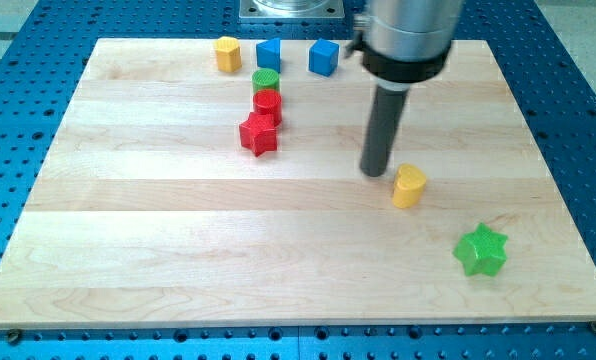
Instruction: Move the red star above the heart
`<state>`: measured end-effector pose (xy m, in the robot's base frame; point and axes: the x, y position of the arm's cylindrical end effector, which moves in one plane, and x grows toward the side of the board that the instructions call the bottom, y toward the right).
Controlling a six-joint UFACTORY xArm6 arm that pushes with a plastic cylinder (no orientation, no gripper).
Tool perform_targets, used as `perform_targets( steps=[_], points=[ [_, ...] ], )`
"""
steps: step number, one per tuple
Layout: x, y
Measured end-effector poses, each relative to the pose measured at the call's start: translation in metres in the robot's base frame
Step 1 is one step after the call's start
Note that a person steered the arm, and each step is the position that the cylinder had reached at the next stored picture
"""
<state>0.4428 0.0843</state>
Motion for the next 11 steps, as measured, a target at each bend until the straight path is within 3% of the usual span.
perform_targets(
  steps=[2, 3, 4, 5, 6, 8, 9, 10, 11],
  points=[
    [0.057, 0.08],
    [0.049, 0.059],
    [0.034, 0.003],
    [0.05, -0.119],
    [0.0, -0.195],
    [-0.055, -0.149],
    [-0.029, -0.045],
    [-0.031, 0.01],
    [-0.053, 0.0]
  ],
)
